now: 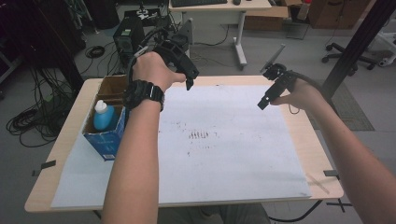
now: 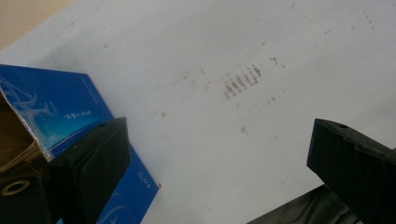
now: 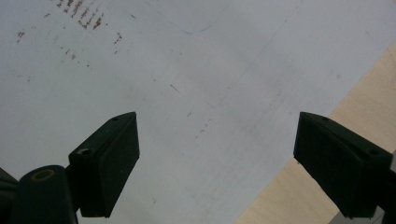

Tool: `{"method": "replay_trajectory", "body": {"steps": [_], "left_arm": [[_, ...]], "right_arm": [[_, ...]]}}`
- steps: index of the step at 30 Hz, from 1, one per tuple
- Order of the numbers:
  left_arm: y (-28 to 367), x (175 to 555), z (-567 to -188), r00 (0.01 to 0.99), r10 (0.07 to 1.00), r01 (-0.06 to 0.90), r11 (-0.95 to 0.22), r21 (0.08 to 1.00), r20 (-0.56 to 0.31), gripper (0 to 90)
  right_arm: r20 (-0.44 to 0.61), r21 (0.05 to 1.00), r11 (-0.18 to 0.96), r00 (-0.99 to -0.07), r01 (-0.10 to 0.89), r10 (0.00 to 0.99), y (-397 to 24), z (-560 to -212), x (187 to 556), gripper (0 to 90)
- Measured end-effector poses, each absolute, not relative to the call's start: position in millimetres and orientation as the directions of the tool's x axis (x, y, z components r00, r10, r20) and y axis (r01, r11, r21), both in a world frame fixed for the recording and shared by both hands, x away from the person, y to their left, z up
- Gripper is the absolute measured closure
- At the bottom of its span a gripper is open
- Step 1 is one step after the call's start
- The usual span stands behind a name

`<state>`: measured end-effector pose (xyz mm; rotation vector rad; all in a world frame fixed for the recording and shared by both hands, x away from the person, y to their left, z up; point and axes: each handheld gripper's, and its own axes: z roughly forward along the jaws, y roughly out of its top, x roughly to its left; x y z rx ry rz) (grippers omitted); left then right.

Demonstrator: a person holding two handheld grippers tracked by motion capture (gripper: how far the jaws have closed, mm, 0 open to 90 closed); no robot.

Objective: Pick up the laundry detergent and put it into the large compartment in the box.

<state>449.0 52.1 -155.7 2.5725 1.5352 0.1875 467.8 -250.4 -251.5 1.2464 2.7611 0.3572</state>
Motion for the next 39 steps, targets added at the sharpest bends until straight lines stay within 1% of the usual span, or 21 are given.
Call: {"method": "replay_trajectory", "body": {"steps": [9,19,39], "left_arm": [[39.2,449.9,-149.9,0.496,0.867,0.847,-0.493,0.197,0.036,4.7],[37.9,450.1,-149.0,0.503,0.864,0.845,-0.498,0.197,0.026,3.2],[29.5,445.3,-138.6,0.518,0.855,0.834,-0.51,0.213,0.021,0.3]], "right_arm": [[0.016,0.252,0.634,-0.658,0.731,0.752,-253.6,-250.8,468.7,14.1],[0.02,0.246,0.635,-0.659,0.732,0.752,-253.9,-254.5,469.7,14.1],[0.02,0.254,0.628,-0.654,0.735,0.757,-257.5,-250.6,467.1,14.2]]}}
